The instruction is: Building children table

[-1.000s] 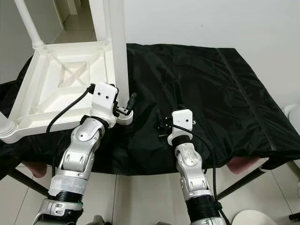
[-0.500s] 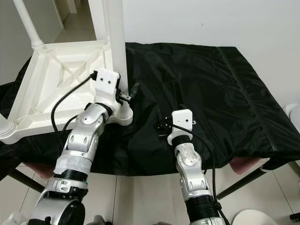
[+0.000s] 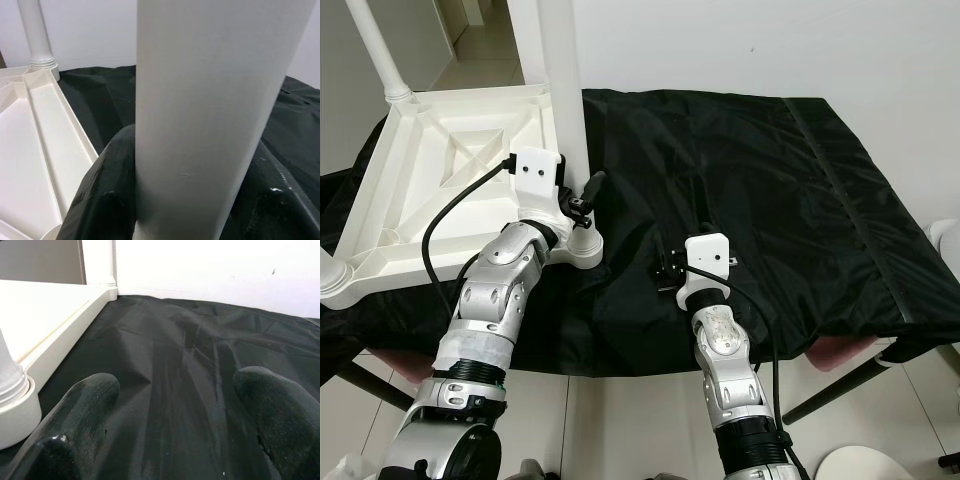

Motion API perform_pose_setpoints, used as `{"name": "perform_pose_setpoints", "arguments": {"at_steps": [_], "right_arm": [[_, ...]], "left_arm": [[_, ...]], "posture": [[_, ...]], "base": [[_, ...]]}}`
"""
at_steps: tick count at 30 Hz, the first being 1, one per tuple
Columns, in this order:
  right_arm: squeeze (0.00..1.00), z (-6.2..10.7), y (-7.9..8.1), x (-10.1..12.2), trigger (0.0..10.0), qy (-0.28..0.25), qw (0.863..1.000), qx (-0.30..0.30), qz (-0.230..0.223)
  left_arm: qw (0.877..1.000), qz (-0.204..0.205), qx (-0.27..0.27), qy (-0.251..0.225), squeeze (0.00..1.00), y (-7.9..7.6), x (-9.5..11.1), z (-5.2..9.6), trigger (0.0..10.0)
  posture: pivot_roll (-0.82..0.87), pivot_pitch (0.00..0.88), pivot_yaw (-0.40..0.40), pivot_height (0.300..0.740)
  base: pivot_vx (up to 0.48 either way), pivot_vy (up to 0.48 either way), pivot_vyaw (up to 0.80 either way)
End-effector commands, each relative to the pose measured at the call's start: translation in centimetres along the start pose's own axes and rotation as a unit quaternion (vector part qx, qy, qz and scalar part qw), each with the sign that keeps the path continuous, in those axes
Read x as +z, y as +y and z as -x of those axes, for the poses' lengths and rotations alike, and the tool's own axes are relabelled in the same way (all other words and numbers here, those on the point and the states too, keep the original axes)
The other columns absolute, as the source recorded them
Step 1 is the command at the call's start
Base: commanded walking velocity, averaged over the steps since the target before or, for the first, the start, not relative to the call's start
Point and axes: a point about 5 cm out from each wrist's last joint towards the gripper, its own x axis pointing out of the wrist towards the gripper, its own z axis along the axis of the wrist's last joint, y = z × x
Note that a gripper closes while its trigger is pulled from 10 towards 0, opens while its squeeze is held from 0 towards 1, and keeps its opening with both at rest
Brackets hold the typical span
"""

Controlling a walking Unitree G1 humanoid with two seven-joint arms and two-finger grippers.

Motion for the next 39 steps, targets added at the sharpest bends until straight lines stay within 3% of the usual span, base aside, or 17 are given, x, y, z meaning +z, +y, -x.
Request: {"name": "perform_pose_setpoints", "arguments": {"at_steps": [1, 2, 4, 11, 12, 13, 15, 20, 22, 23, 24, 25, 27, 28, 33, 34, 39], "right_arm": [[0.0, 0.2, 0.2, -0.3, 10.0, 0.005, 1.0, 0.002, 0.004], [0.0, 0.2, 0.2, -0.3, 10.0, 0.005, 1.0, 0.002, 0.004], [0.0, 0.2, 0.4, -0.4, 10.0, 0.007, 1.0, 0.004, 0.004], [0.0, 0.2, 0.6, -0.5, 10.0, 0.008, 1.0, 0.006, 0.002], [0.0, 0.2, 0.6, -0.5, 10.0, 0.009, 1.0, 0.006, 0.002], [0.0, 0.2, 0.6, -0.5, 10.0, 0.01, 1.0, 0.007, 0.003], [0.0, 0.2, 0.6, -0.6, 10.0, 0.01, 1.0, 0.007, 0.003], [0.0, 0.2, 0.6, -0.6, 10.0, 0.011, 1.0, 0.007, 0.004], [0.0, 0.2, 0.5, -0.6, 10.0, 0.012, 1.0, 0.007, 0.005], [0.0, 0.2, 0.5, -0.6, 10.0, 0.012, 1.0, 0.007, 0.005], [0.0, 0.2, 0.5, -0.6, 10.0, 0.012, 1.0, 0.007, 0.005], [0.0, 0.2, 0.5, -0.7, 10.0, 0.013, 1.0, 0.007, 0.006], [0.0, 0.2, 0.5, -0.7, 10.0, 0.013, 1.0, 0.007, 0.006], [0.0, 0.2, 0.5, -0.7, 10.0, 0.014, 1.0, 0.008, 0.006], [0.0, 0.2, 0.5, -0.8, 10.0, 0.016, 1.0, 0.009, 0.007], [0.0, 0.2, 0.5, -0.8, 10.0, 0.017, 1.0, 0.01, 0.008], [0.0, 0.0, 0.6, -0.8, 10.0, 0.016, 1.0, 0.014, 0.008]], "left_arm": [[1.0, 0.02, 0.003, 0.01, 0.0, -0.9, -0.2, -0.2, 0.2], [1.0, 0.02, 0.003, 0.01, 0.0, -0.9, -0.2, -0.2, 0.2], [0.999, 0.005, -0.04, 0.011, 0.0, -1.5, -0.2, 0.2, 10.0], [0.996, -0.011, -0.093, 0.008, 0.0, -2.2, -0.1, 1.1, 10.0], [0.993, -0.011, -0.115, 0.004, 0.0, -2.5, 0.1, 1.5, 8.6], [0.99, -0.011, -0.141, -0.001, 0.0, -3.0, 0.2, 2.0, 4.6], [0.985, -0.016, -0.174, -0.007, 0.0, -3.6, 0.3, 2.8, 2.2], [0.981, -0.022, -0.194, -0.002, 0.0, -3.9, 0.0, 3.4, 0.0], [0.977, -0.026, -0.21, 0.001, 0.0, -4.1, -0.1, 4.0, 0.0], [0.975, -0.029, -0.22, 0.004, 0.0, -4.1, -0.2, 4.4, 2.6], [0.975, -0.029, -0.22, 0.004, 0.0, -4.1, -0.2, 4.4, 2.6], [0.974, -0.035, -0.224, 0.009, 0.0, -4.1, -0.3, 4.8, 5.9], [0.974, -0.035, -0.224, 0.009, 0.0, -4.1, -0.3, 4.8, 5.9], [0.973, -0.039, -0.229, 0.011, 0.0, -4.1, -0.3, 5.2, 7.8], [0.972, -0.043, -0.23, 0.017, 0.0, -3.9, -0.3, 5.9, 4.9], [0.972, -0.048, -0.23, 0.019, 0.0, -3.8, -0.3, 6.3, 10.0], [0.973, -0.043, -0.224, 0.032, 0.0, -3.8, -0.5, 6.8, 10.0]], "posture": [[-0.13, 0.069, 0.033, 0.74], [-0.13, 0.069, 0.033, 0.74], [-0.12, 0.074, 0.032, 0.74], [-0.11, 0.079, 0.033, 0.74], [-0.11, 0.081, 0.032, 0.74], [-0.11, 0.082, 0.032, 0.74], [-0.1, 0.084, 0.031, 0.74], [-0.1, 0.086, 0.031, 0.74], [-0.1, 0.094, 0.028, 0.74], [-0.1, 0.095, 0.027, 0.74], [-0.1, 0.095, 0.027, 0.74], [-0.1, 0.098, 0.028, 0.74], [-0.1, 0.098, 0.028, 0.74], [-0.1, 0.101, 0.028, 0.74], [-0.09, 0.106, 0.025, 0.74], [-0.09, 0.106, 0.023, 0.74], [-0.09, 0.101, 0.018, 0.74]], "base": [[0.0, 0.0, 0.0], [0.0, 0.0, 0.0], [0.0, 0.0, 0.0], [0.0, 0.0, 0.0], [0.0, 0.0, 0.0], [0.0, 0.0, 0.0], [0.0, 0.0, 0.0], [0.0, 0.0, 0.0], [0.0, 0.0, 0.0], [0.0, 0.0, 0.0], [0.0, 0.0, 0.0], [0.0, 0.0, 0.0], [0.0, 0.0, 0.0], [0.0, 0.0, 0.0], [0.0, 0.0, 0.0], [0.0, 0.0, 0.0], [0.0, 0.0, 0.0]]}}
